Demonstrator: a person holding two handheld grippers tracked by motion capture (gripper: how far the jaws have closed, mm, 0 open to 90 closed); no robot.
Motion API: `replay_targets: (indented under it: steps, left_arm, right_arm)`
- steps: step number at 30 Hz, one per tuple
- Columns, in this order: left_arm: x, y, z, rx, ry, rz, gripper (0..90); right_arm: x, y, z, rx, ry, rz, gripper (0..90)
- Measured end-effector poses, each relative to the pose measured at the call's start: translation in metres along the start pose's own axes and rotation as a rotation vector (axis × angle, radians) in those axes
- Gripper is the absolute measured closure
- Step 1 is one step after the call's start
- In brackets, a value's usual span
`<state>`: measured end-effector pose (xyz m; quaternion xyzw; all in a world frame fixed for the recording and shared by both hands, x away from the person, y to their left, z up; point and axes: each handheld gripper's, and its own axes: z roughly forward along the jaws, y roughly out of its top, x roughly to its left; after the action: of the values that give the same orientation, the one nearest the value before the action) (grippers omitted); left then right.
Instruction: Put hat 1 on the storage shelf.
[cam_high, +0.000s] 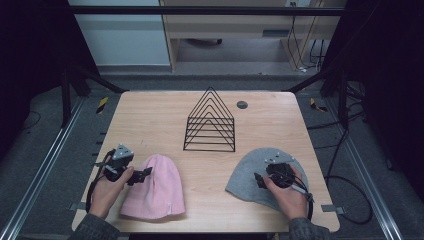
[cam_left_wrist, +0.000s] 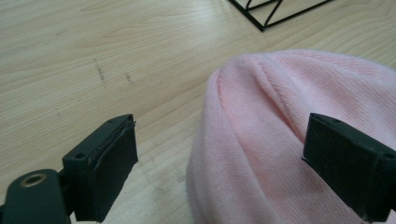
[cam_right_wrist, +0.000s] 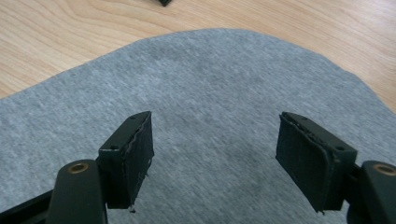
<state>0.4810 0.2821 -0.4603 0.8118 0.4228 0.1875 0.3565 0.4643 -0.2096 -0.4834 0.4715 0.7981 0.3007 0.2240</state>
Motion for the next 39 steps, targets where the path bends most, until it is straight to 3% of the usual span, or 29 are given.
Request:
replay_targets:
  steps: [3, 6, 9, 11, 12, 14, 16, 23, 28, 32, 39]
  left_arm:
    - [-0.002, 0.001, -0.002, 0.0, -0.01, 0.014, 9.5]
    - [-0.002, 0.004, -0.003, -0.017, -0.03, 0.0, 10.0]
    - [0.004, 0.011, 0.001, -0.009, 0.001, 0.032, 10.9]
    - [0.008, 0.015, 0.005, -0.001, 0.006, 0.031, 12.6]
    - [0.016, 0.026, 0.013, -0.008, 0.0, 0.013, 12.5]
    - [0.019, 0.031, 0.017, -0.005, -0.012, 0.01, 13.2]
    - [0.023, 0.042, 0.026, 0.02, -0.049, 0.022, 16.3]
    - [0.009, 0.033, 0.025, 0.045, -0.052, 0.041, 20.2]
    - [0.01, 0.029, 0.023, 0.053, -0.055, 0.038, 27.5]
    - [0.01, 0.027, 0.024, 0.055, -0.052, 0.036, 28.2]
    - [0.01, 0.017, 0.041, 0.163, -0.069, 0.043, 30.8]
  right_arm:
    - [-0.001, -0.001, 0.0, -0.003, -0.012, -0.003, 27.3]
    - [-0.002, -0.003, 0.0, -0.006, -0.025, -0.002, 28.3]
    - [-0.005, -0.004, 0.0, -0.005, -0.033, 0.005, 29.0]
    - [-0.006, -0.004, 0.0, -0.005, -0.032, 0.012, 29.0]
    - [-0.007, -0.003, 0.001, -0.008, -0.037, 0.016, 28.8]
    - [-0.007, -0.003, 0.001, -0.01, -0.039, 0.021, 28.7]
    - [-0.007, -0.002, 0.002, -0.014, -0.047, 0.033, 28.6]
    - [-0.009, 0.0, 0.0, -0.021, -0.027, 0.051, 38.0]
    - [-0.003, 0.001, -0.003, -0.012, -0.022, 0.035, 38.2]
    - [-0.002, 0.0, -0.001, -0.002, -0.019, 0.035, 36.7]
    - [-0.005, -0.001, 0.002, 0.029, -0.007, 0.043, 34.4]
